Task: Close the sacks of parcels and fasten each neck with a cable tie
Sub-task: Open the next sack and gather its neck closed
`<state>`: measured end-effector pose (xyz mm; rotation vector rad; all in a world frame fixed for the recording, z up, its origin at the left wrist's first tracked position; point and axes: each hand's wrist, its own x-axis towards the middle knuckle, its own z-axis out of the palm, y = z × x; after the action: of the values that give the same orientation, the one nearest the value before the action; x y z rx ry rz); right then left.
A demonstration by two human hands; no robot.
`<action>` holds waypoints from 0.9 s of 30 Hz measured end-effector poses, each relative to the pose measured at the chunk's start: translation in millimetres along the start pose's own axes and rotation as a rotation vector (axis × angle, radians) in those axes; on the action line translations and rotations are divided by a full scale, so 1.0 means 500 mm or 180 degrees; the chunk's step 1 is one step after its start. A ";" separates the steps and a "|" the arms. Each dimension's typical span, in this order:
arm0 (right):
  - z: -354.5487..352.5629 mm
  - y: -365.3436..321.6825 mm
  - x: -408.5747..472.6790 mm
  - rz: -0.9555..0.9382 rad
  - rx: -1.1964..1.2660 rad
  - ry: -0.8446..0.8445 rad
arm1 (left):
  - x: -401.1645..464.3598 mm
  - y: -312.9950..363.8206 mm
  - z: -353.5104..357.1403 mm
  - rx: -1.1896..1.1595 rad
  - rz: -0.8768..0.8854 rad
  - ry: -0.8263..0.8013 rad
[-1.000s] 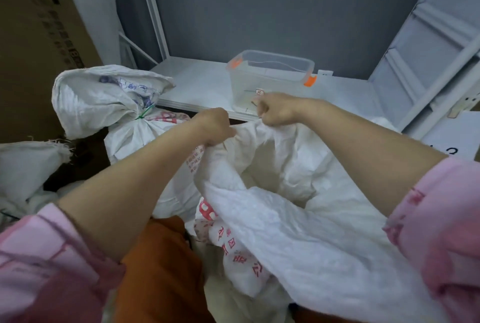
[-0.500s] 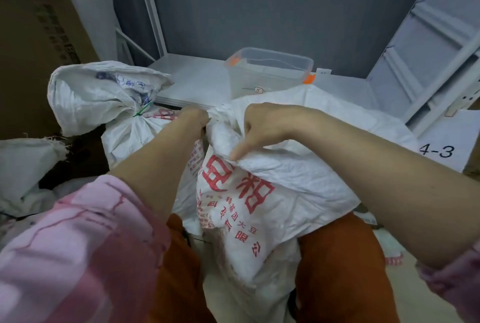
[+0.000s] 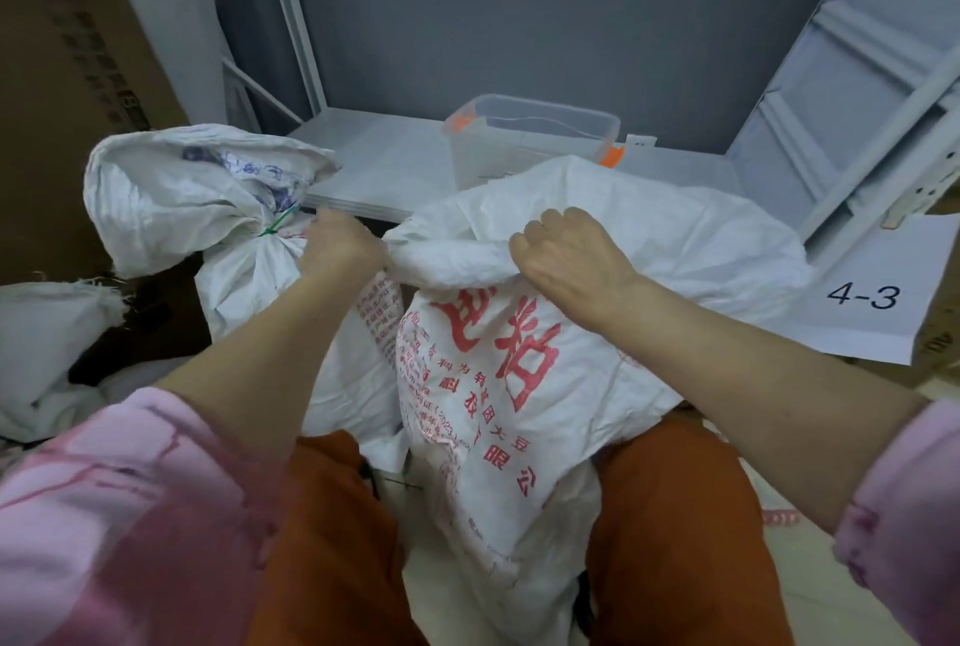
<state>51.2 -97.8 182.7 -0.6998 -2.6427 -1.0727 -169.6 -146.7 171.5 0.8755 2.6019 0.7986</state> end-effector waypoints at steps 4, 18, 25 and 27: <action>0.006 0.011 -0.008 -0.0159 -0.0156 0.0298 | -0.066 0.078 -0.038 0.0271 0.1850 -0.0759; -0.089 0.054 -0.001 0.1010 0.0604 -0.1322 | -0.049 0.066 0.034 0.0775 0.1964 0.0093; -0.030 0.039 -0.016 0.0577 -0.0077 -0.0189 | -0.075 0.106 -0.042 0.1721 0.1867 -0.1071; -0.030 0.035 -0.016 0.0466 -0.0141 0.0087 | -0.088 0.142 -0.077 0.1118 0.1982 -0.1123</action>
<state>67.1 -100.1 200.8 -0.8665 -2.5075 -1.0942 -118.3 -143.1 247.8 1.7940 2.1893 0.2628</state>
